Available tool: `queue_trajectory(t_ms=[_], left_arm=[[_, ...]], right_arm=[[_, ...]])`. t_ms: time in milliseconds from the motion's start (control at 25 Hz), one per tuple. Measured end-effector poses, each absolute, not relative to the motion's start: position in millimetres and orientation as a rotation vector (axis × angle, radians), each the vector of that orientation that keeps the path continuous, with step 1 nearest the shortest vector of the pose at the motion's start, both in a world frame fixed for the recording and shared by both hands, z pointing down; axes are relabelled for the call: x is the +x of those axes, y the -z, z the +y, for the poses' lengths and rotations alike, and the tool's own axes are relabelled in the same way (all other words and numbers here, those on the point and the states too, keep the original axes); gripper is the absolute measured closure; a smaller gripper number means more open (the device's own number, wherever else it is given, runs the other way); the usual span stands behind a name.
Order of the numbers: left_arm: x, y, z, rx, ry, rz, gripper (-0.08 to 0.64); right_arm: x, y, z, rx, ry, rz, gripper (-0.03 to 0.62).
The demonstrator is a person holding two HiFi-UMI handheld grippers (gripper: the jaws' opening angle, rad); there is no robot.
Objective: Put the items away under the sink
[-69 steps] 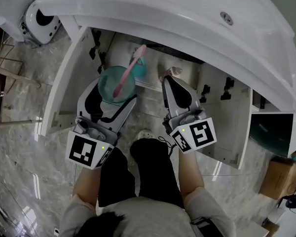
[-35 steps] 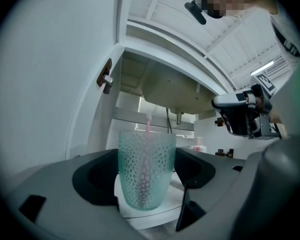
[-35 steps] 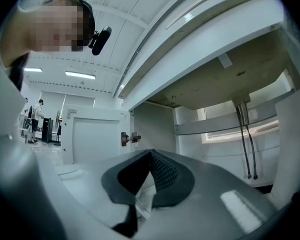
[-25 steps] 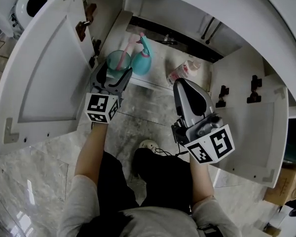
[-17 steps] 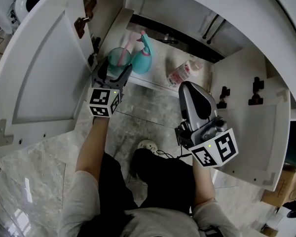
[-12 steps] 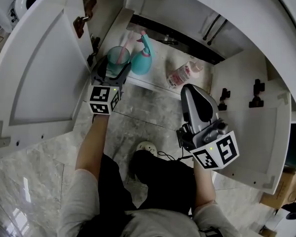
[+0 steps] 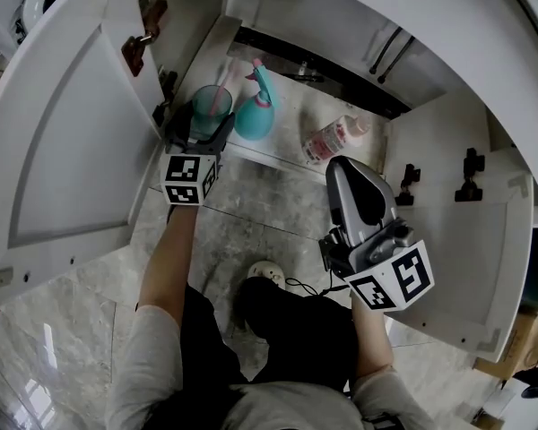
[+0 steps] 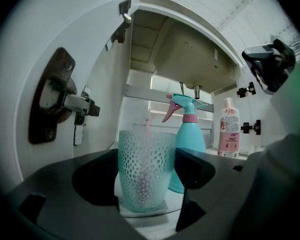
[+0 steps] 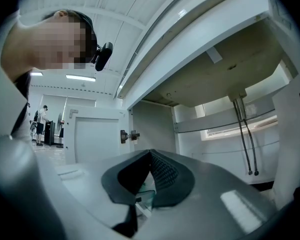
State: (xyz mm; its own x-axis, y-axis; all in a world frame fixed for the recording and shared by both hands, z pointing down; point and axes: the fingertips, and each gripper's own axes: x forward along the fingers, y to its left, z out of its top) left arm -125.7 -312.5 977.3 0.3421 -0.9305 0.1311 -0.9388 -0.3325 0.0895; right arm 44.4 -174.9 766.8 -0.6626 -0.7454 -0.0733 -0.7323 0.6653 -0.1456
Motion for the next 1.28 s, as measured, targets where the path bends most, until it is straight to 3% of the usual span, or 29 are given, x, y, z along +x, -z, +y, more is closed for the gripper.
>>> queue_trajectory(t_ms=[1280], left_arm=[[-130.0,-997.0,-311.8,2.421,-0.207,-1.781,0.213]], right_arm=[[42.9,-765.0,-172.8,-1.22,0.154,2.743,0.581]])
